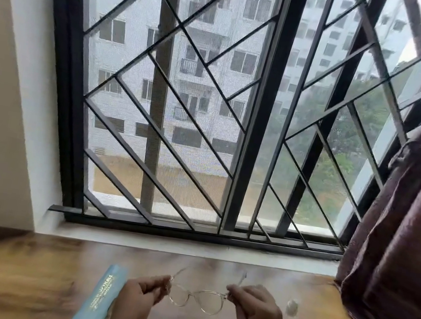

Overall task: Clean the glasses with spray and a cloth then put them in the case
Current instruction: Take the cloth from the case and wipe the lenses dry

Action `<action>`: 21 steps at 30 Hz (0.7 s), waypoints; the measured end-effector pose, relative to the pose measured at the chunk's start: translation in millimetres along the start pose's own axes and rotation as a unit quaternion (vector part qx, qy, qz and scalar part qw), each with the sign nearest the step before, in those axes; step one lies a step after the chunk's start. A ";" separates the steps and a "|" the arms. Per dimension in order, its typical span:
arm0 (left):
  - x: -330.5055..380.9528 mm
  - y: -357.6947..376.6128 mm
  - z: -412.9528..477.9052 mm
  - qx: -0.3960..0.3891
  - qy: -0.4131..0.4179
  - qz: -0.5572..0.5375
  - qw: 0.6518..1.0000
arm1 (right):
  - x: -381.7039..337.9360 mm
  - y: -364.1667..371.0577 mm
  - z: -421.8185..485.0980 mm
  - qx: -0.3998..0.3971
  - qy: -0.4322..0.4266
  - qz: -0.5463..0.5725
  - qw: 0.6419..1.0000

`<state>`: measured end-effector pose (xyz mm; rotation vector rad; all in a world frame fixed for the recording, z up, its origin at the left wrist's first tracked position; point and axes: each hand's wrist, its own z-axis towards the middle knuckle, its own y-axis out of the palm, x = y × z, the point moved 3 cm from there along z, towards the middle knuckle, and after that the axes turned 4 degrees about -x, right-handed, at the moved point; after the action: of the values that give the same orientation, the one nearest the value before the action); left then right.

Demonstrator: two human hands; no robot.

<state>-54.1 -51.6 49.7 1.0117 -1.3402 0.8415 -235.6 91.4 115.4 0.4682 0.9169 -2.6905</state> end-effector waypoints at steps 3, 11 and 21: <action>4.6 4.0 0.7 -0.032 -0.029 -0.009 0.999 | -21.9 -13.3 12.1 -0.008 -0.058 -0.083 0.995; 15.7 10.0 -4.8 -0.097 -0.085 0.027 0.991 | -46.7 -29.3 26.8 -0.046 -0.077 -0.133 0.987; 128.0 45.1 -54.7 -0.124 0.253 0.453 0.846 | -45.1 -24.2 29.6 -0.073 -0.083 -0.183 0.977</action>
<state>-66.4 6.1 183.6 -0.1382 -1.3803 1.4580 -209.0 97.7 167.9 0.0422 1.2434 -2.8935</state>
